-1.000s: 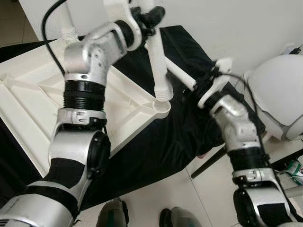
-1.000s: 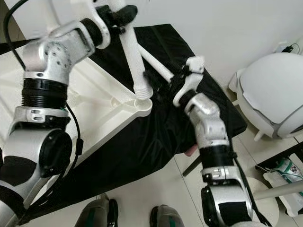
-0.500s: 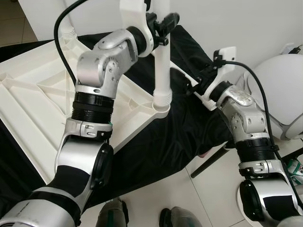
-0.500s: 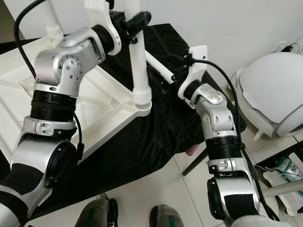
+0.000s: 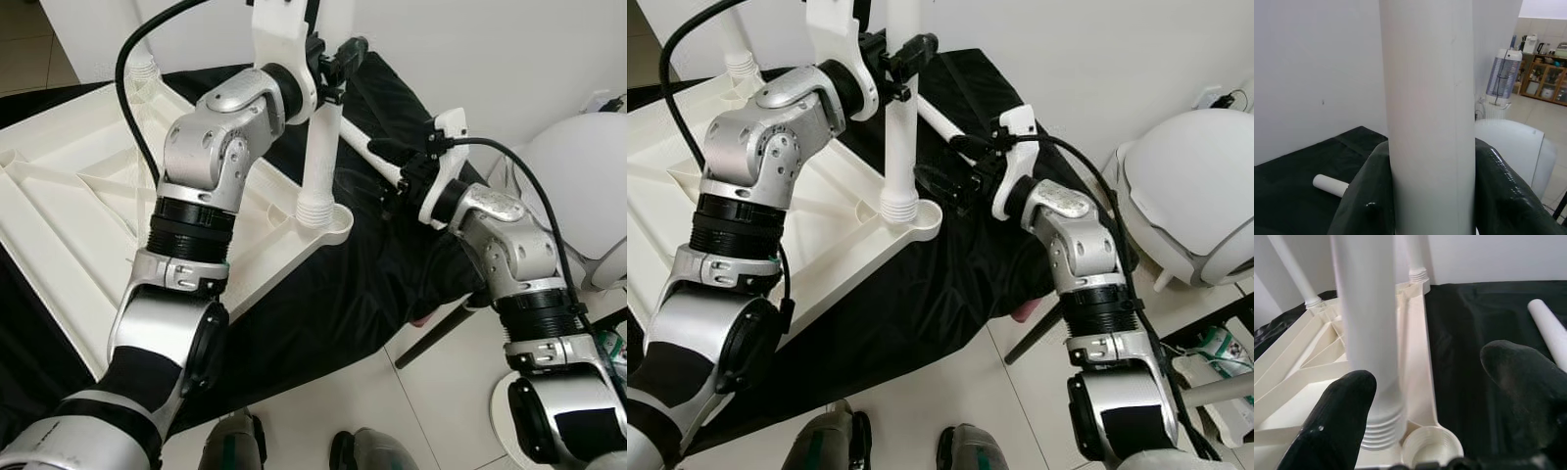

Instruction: Building children table

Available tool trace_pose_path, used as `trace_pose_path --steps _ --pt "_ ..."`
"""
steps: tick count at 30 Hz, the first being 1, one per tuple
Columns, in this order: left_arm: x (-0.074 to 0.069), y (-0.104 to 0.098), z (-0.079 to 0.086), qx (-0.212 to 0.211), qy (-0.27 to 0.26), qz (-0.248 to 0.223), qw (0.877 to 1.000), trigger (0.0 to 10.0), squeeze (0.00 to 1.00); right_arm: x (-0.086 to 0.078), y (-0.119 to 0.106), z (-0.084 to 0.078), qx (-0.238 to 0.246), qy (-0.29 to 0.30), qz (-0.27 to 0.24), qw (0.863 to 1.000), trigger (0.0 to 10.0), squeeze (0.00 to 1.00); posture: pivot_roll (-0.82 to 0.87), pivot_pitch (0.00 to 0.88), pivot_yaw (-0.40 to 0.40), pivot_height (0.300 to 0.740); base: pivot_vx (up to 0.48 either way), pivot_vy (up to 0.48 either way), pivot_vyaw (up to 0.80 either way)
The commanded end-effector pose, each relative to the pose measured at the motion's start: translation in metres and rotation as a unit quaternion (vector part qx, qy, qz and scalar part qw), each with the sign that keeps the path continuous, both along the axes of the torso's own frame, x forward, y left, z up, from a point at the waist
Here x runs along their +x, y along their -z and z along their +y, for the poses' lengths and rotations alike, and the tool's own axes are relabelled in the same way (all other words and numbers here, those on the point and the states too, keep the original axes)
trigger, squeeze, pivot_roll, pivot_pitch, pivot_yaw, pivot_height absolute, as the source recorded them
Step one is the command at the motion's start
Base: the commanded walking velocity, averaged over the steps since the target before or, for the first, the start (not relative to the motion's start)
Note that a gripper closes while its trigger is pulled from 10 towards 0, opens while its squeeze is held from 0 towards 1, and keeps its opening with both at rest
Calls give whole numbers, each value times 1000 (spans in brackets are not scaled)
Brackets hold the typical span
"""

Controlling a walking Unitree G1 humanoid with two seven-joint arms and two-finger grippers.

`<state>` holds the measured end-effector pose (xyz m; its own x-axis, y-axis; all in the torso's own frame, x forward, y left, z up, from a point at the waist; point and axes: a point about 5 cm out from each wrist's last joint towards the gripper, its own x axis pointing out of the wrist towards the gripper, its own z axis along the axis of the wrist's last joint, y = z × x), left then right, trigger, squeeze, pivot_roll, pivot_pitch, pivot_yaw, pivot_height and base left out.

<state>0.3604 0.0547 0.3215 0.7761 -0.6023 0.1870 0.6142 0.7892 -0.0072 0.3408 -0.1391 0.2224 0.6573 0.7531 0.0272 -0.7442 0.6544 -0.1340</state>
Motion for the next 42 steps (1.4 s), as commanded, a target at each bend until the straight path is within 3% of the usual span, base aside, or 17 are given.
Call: trace_pose_path --steps 1,9,19,42 --pt "-2 -7 2 8 -7 -27 1000 10000 0 -2 -3 -6 13 -4 10 1000 10000 0 -58 25 -28 740 0 0 0" --pt "-4 -9 2 6 -7 -33 999 10000 0 -1 -1 -7 21 -1 20 1000 10000 0 -61 24 -28 740 0 0 0" --pt "-12 -13 -16 -2 18 -45 999 10000 0 2 6 12 47 -47 53 996 10000 0 -51 20 -38 740 0 0 0" --pt "-28 -19 -37 -23 55 -51 997 10000 0 20 6 39 98 -34 56 993 10000 0 -42 10 -37 740 0 0 0"
